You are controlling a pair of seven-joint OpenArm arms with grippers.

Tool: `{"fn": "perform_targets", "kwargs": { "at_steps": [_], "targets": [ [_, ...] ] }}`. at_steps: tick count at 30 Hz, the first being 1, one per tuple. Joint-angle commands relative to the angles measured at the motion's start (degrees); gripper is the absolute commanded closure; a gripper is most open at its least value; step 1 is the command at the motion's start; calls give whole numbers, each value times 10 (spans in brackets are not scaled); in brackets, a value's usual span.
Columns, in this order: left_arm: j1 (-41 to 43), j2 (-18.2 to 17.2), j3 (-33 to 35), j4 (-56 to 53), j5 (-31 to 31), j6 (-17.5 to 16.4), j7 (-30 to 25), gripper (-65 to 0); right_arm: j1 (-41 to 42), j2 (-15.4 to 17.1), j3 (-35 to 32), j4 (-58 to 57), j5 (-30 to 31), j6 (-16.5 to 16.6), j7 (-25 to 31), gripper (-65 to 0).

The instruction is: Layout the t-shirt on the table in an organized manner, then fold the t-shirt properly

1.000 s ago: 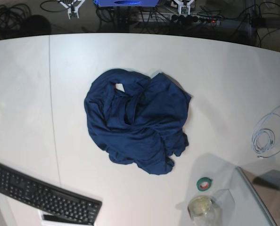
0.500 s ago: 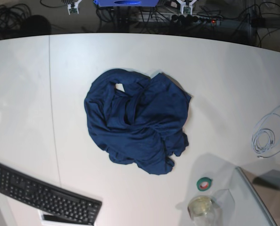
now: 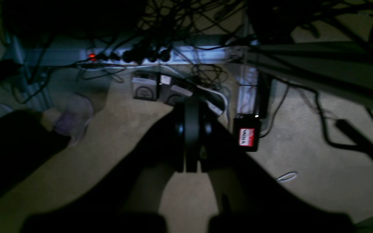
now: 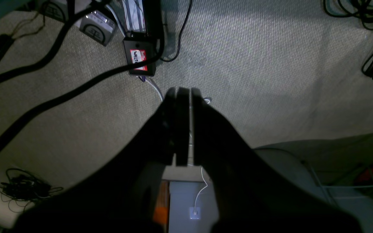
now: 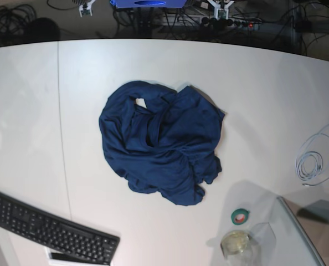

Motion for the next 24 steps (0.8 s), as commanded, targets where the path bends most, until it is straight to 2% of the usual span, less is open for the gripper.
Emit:
{"fn": "perform_targets", "kwargs": {
  "at_steps": [1, 4, 7, 9, 13, 17, 21, 24],
  "targets": [
    [8, -8, 1, 0, 1, 3, -7, 0, -8, -1, 1, 2, 2, 3, 1, -8],
    [18, -15, 1, 2, 1, 3, -9, 0, -25, -2, 1, 15, 2, 3, 2, -6],
    [54, -26, 1, 56, 1, 3, -10, 0, -97, -2, 2, 120, 2, 2, 2, -6],
    [96, -27, 1, 123, 1, 3, -10, 0, -154, -1, 2, 219, 2, 2, -7, -6],
    [192, -35, 0, 276, -5, 3, -10, 0, -262, 0, 2, 419, 2, 2, -72, -6],
    [279, -44, -7, 430, -6, 3, -10, 0, -342, -2, 2, 579, 2, 2, -87, -6],
    [352, -66, -12, 581, -8, 3, -10, 0, -380, -2, 1, 715, 1, 2, -87, -6],
    [389, -66, -55, 680, -8, 3, -8, 0, -383, -1, 1, 797, 0, 2, -96, -6]
  ]
}}
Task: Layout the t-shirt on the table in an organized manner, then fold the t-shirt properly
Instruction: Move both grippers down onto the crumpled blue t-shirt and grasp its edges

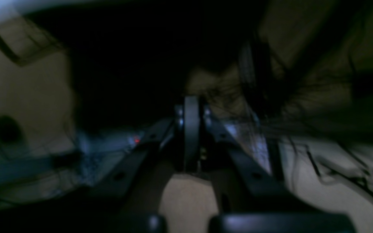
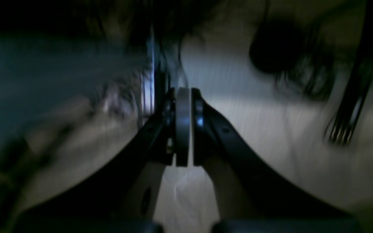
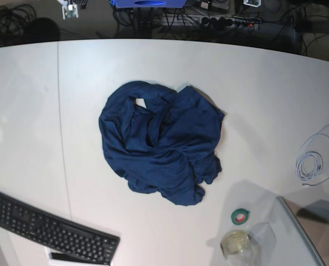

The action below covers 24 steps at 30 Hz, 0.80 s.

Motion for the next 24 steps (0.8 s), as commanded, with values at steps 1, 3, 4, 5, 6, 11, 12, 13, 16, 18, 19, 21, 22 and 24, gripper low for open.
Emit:
{"fn": "perform_targets", "kwargs": {
  "at_steps": [1, 3, 4, 5, 6, 11, 12, 13, 16, 18, 19, 21, 22, 24],
  "targets": [
    [16, -3, -12, 36, -4, 3, -13, 0, -5, 2, 0, 35, 2, 1, 1, -6],
    [23, -1, -30, 96, -4, 3, -12, 0, 5, 3, -1, 87, 2, 4, -34, -6],
    [23, 2, -35, 119, -4, 3, -12, 0, 14, 3, -3, 105, 2, 4, -49, -6],
    [20, 7, -38, 139, -4, 3, -12, 0, 27, 3, -3, 124, 2, 4, -68, -6],
    [18, 9, -38, 157, -4, 3, -12, 0, 43, 3, -4, 141, 3, 4, -86, -12],
    [-32, 12, -33, 195, -4, 3, 17, 0, 144, 3, -8, 198, 3, 10, -191, -20],
    [-48, 12, -33, 196, -4, 3, 48, 0, 175, 3, -23, 198, 2, 22, -218, -33],
    [-67, 12, -33, 199, -4, 3, 85, 0, 205, 4, -34, 198, 2, 39, -250, -57],
    [-105, 14, -32, 204, -4, 3, 173, 0, 269, 4, -63, 199, 1, 77, -322, -144],
    [-119, 23, -32, 204, -4, 3, 192, 0, 300, 5, -93, 199, 0, 83, -352, -209],
    [-122, 31, -35, 204, -4, 3, 191, -28, 309, 5, -106, 199, 0, 83, -359, -243],
    [-123, 42, -36, 203, -4, 3, 191, -176, 316, 5, -133, 199, 0, 84, -360, -317],
    [-123, 45, -32, 202, -4, 3, 191, -245, 320, 5, -147, 198, 0, 84, -360, -353],
    [-123, 48, -19, 200, -4, 2, 191, -349, 336, 5, -175, 197, 0, 84, -360, -420]
  ]
}}
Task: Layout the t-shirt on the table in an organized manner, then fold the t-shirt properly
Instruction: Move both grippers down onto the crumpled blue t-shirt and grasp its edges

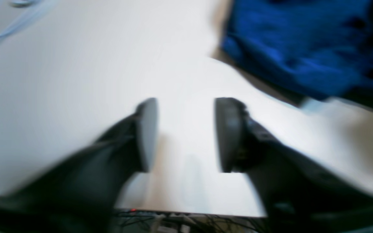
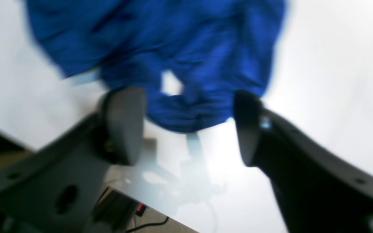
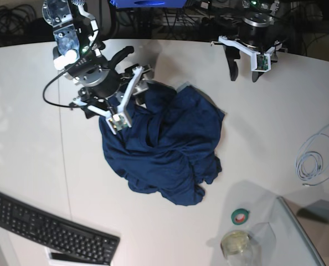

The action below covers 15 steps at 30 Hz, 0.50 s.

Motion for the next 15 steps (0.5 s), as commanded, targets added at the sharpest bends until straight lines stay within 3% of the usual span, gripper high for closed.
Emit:
{"fn": "perform_targets", "kwargs": {
  "at_steps": [1, 15],
  "targets": [
    [2, -2, 10, 6, -2, 2, -13, -382, 24, -2, -7, 5, 2, 2, 17, -443],
    [-123, 0, 101, -81, -2, 3, -8, -397, 182, -39, -16, -179, 2, 0, 18, -447]
  ]
}}
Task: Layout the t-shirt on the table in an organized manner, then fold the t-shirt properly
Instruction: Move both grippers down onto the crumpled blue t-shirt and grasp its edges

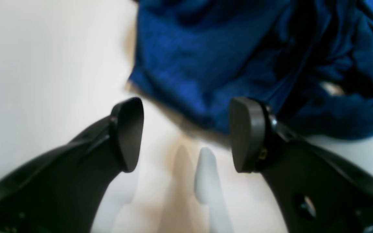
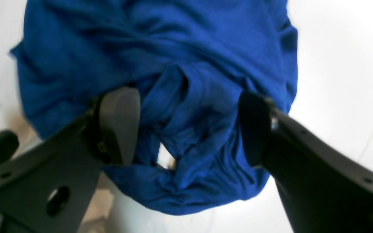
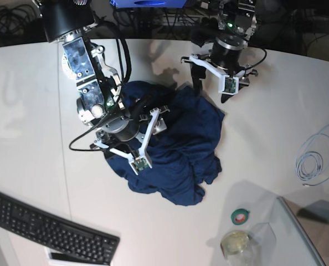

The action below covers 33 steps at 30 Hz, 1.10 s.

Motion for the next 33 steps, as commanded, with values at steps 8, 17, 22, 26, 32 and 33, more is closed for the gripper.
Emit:
{"fn": "perform_targets", "kwargs": {
  "at_steps": [8, 17, 22, 26, 32, 33],
  "targets": [
    [-48, 3, 2, -59, -2, 3, -16, -395, -11, 20, 2, 9, 1, 0, 8, -447],
    [-24, 11, 2, -16, -3, 3, 9, -248, -68, 40, 2, 10, 1, 0, 60, -446],
    [9, -4, -5, 37, -186, 3, 66, -245, -84, 57, 2, 10, 0, 0, 68, -446],
    [7, -32, 7, 18, -316, 3, 65, -244, -84, 60, 2, 10, 0, 0, 68, -446],
    [5, -43, 7, 12, -329, 3, 65, -237, -85, 60, 2, 10, 0, 0, 68, -446],
    [4, -41, 6, 11, -329, 3, 64, -237, -85, 60, 2, 10, 0, 0, 68, -446]
  ]
}}
